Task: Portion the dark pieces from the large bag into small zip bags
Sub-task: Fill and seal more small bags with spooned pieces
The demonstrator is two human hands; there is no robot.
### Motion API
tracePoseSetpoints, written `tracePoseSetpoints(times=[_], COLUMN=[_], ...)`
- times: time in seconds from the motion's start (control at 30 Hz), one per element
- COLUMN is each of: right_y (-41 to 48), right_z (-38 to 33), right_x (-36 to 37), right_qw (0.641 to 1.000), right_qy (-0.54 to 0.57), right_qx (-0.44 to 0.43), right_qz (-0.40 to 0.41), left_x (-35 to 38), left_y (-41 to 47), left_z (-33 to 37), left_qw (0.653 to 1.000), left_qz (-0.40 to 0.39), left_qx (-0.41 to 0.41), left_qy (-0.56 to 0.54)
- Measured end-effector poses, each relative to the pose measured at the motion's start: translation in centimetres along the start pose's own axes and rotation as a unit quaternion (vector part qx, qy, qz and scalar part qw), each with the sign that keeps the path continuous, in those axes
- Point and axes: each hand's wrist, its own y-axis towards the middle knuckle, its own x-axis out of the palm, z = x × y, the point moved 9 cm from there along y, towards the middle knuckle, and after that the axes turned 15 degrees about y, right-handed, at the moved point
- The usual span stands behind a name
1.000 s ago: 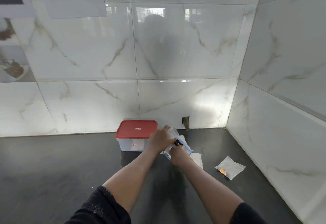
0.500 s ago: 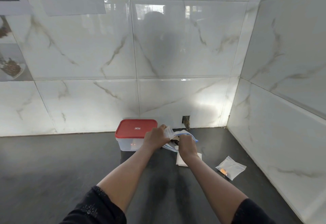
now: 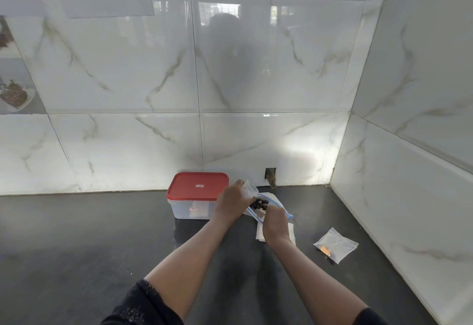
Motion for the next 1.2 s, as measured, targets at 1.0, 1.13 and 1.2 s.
tracePoseSetpoints(times=[1.0, 1.13, 1.2], right_y=[1.7, 1.9, 1.9], right_z=[0.1, 0.2, 0.3], right_x=[-0.5, -0.5, -0.4], right_qw=[0.998, 0.996, 0.996], right_qy=[0.028, 0.054, 0.052], right_qx=[0.046, 0.056, 0.062], right_qz=[0.026, 0.041, 0.036], left_x=[0.7, 0.6, 0.5], left_y=[0.3, 0.3, 0.3], left_z=[0.4, 0.2, 0.3], left_qw=[1.0, 1.0, 1.0], left_qz=[0.011, 0.013, 0.01], left_qx=[0.022, 0.018, 0.018], left_qy=[0.003, -0.005, -0.006])
